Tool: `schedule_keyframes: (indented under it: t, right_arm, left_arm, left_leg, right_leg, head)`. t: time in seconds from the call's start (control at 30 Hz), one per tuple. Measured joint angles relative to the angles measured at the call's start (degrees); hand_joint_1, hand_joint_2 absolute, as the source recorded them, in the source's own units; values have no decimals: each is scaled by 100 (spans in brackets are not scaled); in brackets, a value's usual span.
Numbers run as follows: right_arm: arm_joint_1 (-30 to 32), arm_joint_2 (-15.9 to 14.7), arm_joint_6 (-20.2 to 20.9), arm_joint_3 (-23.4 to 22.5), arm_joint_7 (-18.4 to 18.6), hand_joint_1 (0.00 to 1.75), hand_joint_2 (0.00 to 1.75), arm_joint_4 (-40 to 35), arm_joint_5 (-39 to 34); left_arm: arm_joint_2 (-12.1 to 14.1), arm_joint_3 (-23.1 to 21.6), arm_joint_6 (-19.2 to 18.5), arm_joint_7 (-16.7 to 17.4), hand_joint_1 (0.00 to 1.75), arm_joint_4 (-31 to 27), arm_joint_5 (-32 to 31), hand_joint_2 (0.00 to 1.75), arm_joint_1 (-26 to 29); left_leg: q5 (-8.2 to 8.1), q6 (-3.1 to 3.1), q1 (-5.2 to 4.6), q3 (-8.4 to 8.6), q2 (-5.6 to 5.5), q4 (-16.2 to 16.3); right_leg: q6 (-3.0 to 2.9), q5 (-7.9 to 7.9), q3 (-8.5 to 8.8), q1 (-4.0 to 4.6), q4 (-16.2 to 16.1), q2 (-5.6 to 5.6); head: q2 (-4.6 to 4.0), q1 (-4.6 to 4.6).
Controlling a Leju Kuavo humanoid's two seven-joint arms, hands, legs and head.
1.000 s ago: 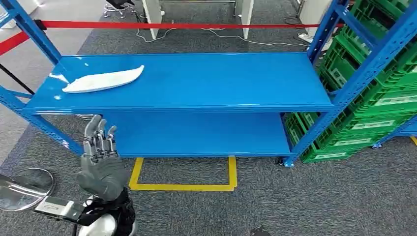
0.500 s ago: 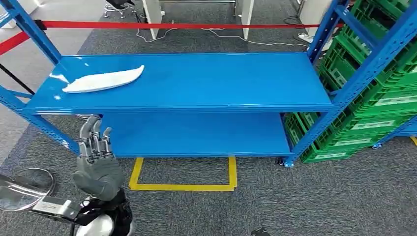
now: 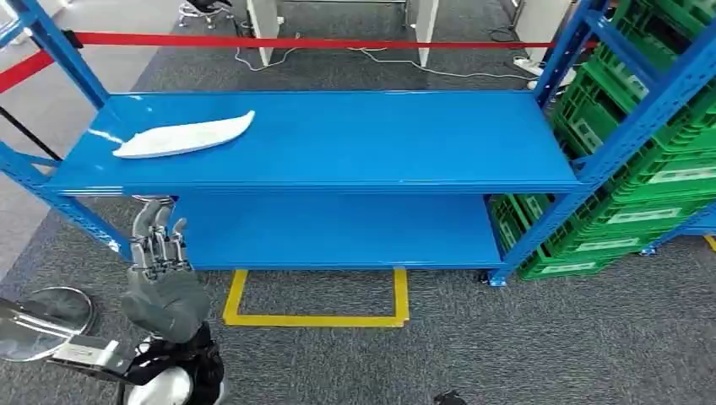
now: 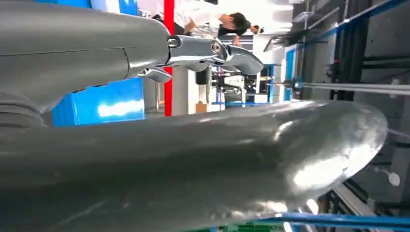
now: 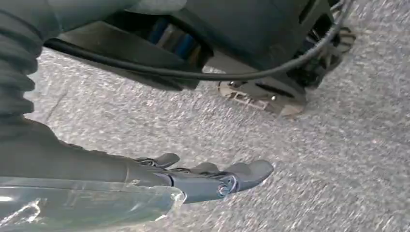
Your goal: Take the parts from the cabinet and place them on the table.
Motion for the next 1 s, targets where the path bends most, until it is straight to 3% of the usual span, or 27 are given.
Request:
schedule_keyframes:
  t: [0.03, 0.1, 0.13, 0.17, 0.2, 0.27, 0.3, 0.33, 0.37, 0.43, 0.5, 0.53, 0.6, 0.63, 0.67, 0.7, 0.73, 0.77, 0.8, 0.83, 0.9, 1.0]
  right_arm:
    - [-7, -2, -15, -2, 52, 0, 175, 0, 0]
    - [-12, -2, 9, -17, 133, 0, 175, 0, -26]
    - [-42, -2, 7, -37, 172, 0, 175, 0, -28]
    - [-66, -4, 7, -52, 214, 0, 175, 0, -24]
    - [-73, -4, 5, -65, 260, 0, 175, 0, -18]
    - [-61, -11, 2, -94, 306, 0, 175, 0, -15]
    - [-49, -9, 2, -96, 321, 0, 175, 2, -15]
    - [-51, 0, 5, -98, 321, 0, 175, 9, -15]
    - [-54, 0, 5, -103, 341, 0, 175, 9, -13]
    - [-45, 0, 20, -122, 464, 0, 175, 9, -9]
    - [-51, 0, 100, -140, 629, 0, 175, 9, -9]
    - [-63, 0, 142, -142, 693, 0, 175, 9, -15]
    - [-65, 0, 226, -153, 815, 0, 175, 9, -77]
    - [-64, 0, 254, -164, 855, 0, 175, 9, -107]
    - [-71, 0, 278, -210, 918, 0, 175, 9, -136]
    - [-78, 0, 274, -240, 970, 0, 175, 9, -118]
    - [-86, 0, 247, -245, 1008, 0, 175, 9, -87]
    - [-91, 0, 219, -245, 1027, 0, 0, 9, -48]
    - [-91, 2, 179, -245, 1051, 0, 0, 9, 0]
    - [-81, 2, 129, -245, 1062, 0, 0, 9, 39]
    - [-72, 2, -15, -245, 1103, 0, 0, 9, 131]
    - [-74, 2, -61, -245, 1112, 0, 0, 9, 181]
  left_arm:
    - [-15, 11, 7, 0, 0, 0, 17, 0, -2]
    - [-24, 39, 9, 0, 0, 2, 24, 0, 17]
    - [-26, 52, 9, 0, 0, 6, 24, 0, 24]
    - [-26, 68, 9, 0, 0, 11, 24, 0, 27]
    - [-26, 81, 9, 0, 0, 11, 24, 0, 28]
    - [-28, 103, 9, 0, 0, 11, 24, 0, 29]
    - [-31, 113, 9, 0, 0, 11, 24, 0, 31]
    - [-39, 120, 9, 0, 0, 11, 24, 0, 31]
    - [-52, 120, 9, 0, 0, 13, 24, 0, 35]
    - [-57, 120, -4, 0, 0, 13, 26, 0, 35]
    - [-66, 122, -33, 0, 0, 13, 44, 0, 31]
    - [-66, 120, -37, 0, 0, 13, 52, 0, 23]
    - [-66, 122, -53, 0, 0, 15, 57, 0, 32]
    - [-63, 122, -53, 0, 0, 17, 59, 0, 31]
    - [-61, 125, -57, 0, 0, 26, 74, 0, 32]
    - [-61, 127, -70, 0, 0, 28, 83, 0, 31]
    - [-63, 127, -90, 0, 0, 28, 105, 0, 31]
    - [-68, 127, -122, 0, 0, 28, 146, 0, 30]
    - [-72, 127, -155, 0, 0, 28, 168, 0, 28]
    - [-83, 127, -182, 0, 0, 28, 208, 0, 23]
    - [-118, 144, -260, 0, 0, 28, 292, 0, 40]
    - [-138, 184, -308, 0, 0, 28, 321, 0, 50]
  left_leg:
    - [6, 14, 2, 3, 0, -2]
    - [-10, 29, -10, -1, 1, 3]
    - [-14, 26, -12, 1, 1, 6]
    - [-25, 18, -11, 11, -2, 9]
    - [-40, -2, -3, 22, -20, 18]
    - [-99, -75, 36, 47, -67, 79]
    - [-132, -126, 33, 42, -80, 118]
    - [-147, -167, -2, 4, -85, 182]
    - [-131, -181, -7, -7, -86, 173]
    - [-112, -215, 10, -1, -83, 151]
    - [-242, -265, 20, -46, -25, 262]
    - [-427, -272, 9, -192, -11, 566]
    - [-869, -278, 2, -690, -10, 1572]
    - [-967, -269, 0, -885, -10, 1941]
    - [-914, -252, -2, -960, -10, 2035]
    - [-743, -231, -7, -905, -10, 1889]
    - [-478, -203, -10, -734, -9, 1511]
    - [-217, -174, -13, -499, -9, 1031]
    - [-24, -146, -15, -275, 11, 578]
    - [-84, -149, -46, -162, 26, 342]
    - [-118, -130, -47, -180, 10, 283]
    - [-89, -30, -17, -153, 5, 237]
  right_leg:
    - [0, -203, -162, 6, 356, 10]
    - [24, -626, -657, 6, 1338, 11]
    - [35, -685, -808, 13, 1622, 11]
    - [38, -597, -828, 11, 1622, 10]
    - [41, -377, -710, 7, 1355, 10]
    - [60, 184, -210, -13, 311, 11]
    - [86, 111, -66, -20, 50, 51]
    - [0, 124, -52, -2, 13, 88]
    - [-55, 123, -87, 0, 51, 84]
    - [-129, 108, -118, 34, 96, 90]
    - [-224, 120, -100, 12, 71, 81]
    - [-252, 120, -101, 12, 71, 70]
    - [-275, 111, -106, 25, 72, 39]
    - [-281, 107, -106, 33, 73, 30]
    - [-282, 106, -102, 37, 73, 29]
    - [-286, 103, -96, 39, 73, 31]
    - [-281, 99, -82, 39, 73, 36]
    - [-273, 94, -63, 38, 73, 41]
    - [-252, 81, -49, 38, 73, 42]
    - [-208, 55, -64, 92, 98, 43]
    - [-144, 73, -84, 79, 59, 31]
    - [-45, 32, -82, 57, 63, 24]
  head:
    - [0, 19]
    - [0, 46]
    - [0, 55]
    - [0, 46]
    - [0, 52]
    - [0, 52]
    - [0, 65]
    - [0, 96]
    - [0, 61]
    - [0, 44]
    - [0, 27]
    - [0, 4]
    - [0, 7]
    - [0, 4]
    - [0, 7]
    - [0, 4]
    - [0, 4]
    - [0, 4]
    - [0, 2]
    - [0, -4]
    - [0, 15]
    - [0, 22]
